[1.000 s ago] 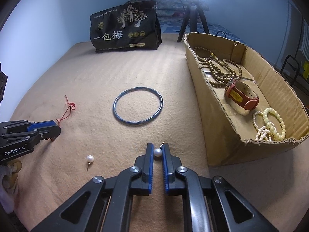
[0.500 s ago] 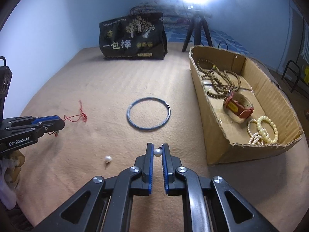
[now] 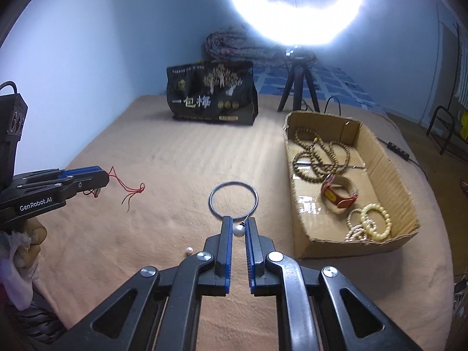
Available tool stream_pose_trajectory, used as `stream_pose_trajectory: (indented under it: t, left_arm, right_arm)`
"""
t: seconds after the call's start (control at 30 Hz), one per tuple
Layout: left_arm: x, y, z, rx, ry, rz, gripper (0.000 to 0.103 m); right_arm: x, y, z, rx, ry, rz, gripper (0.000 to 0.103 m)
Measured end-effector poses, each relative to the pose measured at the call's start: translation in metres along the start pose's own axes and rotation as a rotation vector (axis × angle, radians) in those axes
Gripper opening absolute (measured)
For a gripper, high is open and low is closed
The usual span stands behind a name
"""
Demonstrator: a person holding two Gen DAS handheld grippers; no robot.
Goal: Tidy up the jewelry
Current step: 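Close the right tool on the pearl earring while the left tool closes on the pendant, then lift and carry the pendant and the earring in both tools over the box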
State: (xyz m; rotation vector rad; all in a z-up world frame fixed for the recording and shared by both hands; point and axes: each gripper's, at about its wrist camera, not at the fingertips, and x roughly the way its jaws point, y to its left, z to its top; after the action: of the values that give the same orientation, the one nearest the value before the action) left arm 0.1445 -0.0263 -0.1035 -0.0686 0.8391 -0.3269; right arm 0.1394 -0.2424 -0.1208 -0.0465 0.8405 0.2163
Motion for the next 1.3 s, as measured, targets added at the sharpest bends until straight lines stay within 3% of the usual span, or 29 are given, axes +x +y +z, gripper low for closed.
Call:
stream_pose_trajectory:
  t: [0.63, 1.07, 1.3]
  left_arm:
    - [-0.047, -0.079, 0.048, 0.077, -0.106, -0.127, 0.016]
    - [-0.015, -0.135, 0.081, 0.116, -0.11, -0.196, 0.016]
    - [0.021, -0.153, 0.092, 0.096, -0.064, -0.241, 0.016]
  right_arm:
    - [-0.069, -0.056, 0.037, 0.092, -0.1, -0.04, 0.006]
    - [-0.062, -0.108, 0.061, 0.152, -0.115, -0.075, 0.006]
    - [-0.041, -0.139, 0.073, 0.18, -0.093, -0.082, 0.006]
